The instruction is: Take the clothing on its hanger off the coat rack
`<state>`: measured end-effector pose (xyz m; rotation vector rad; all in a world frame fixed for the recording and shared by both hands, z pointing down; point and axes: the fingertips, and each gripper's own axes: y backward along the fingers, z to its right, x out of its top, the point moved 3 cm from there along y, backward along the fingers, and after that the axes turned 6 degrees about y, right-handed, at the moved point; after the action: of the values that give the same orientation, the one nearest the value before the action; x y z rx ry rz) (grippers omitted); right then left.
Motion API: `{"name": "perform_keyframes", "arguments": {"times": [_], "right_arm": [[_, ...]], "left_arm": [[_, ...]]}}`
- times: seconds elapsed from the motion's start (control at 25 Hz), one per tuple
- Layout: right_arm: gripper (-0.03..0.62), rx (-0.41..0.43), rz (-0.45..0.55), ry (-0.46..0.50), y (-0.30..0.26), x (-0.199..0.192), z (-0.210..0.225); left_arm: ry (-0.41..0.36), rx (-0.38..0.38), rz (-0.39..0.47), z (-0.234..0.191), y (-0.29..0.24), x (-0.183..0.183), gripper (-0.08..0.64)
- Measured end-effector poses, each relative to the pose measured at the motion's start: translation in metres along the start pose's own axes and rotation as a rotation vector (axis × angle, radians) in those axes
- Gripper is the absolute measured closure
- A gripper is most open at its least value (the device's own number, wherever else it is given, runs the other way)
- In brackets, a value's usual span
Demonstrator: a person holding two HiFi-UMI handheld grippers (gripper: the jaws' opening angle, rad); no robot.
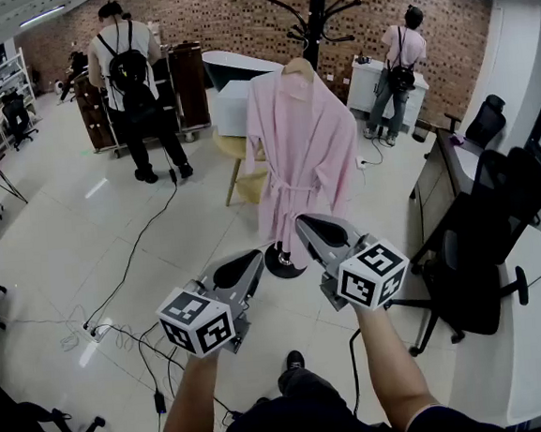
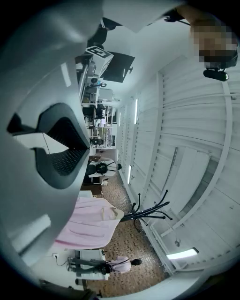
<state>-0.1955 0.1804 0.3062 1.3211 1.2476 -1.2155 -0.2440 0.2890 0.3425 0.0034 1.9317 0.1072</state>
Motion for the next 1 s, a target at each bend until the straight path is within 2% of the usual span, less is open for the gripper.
{"name": "perform_keyframes", "arguments": {"times": [0.36,0.8,1.0], "right_arm": [[0.591,0.013,0.014,0.014,-0.041,0.0,0.051],[0.592,0.032,0.058,0.036,-0.102,0.009,0.141],[0.591,0.069,0.055,0.048,-0.124,0.009,0.174]], "left_arm": [[-0.011,0.026,0.009,-0.052,-0.047,0.015,0.548],[-0.056,0.043,-0.005,-0.123,-0.14,0.055,0.548],[-0.081,0.043,-0.007,-0.145,-0.183,0.07,0.548]]}}
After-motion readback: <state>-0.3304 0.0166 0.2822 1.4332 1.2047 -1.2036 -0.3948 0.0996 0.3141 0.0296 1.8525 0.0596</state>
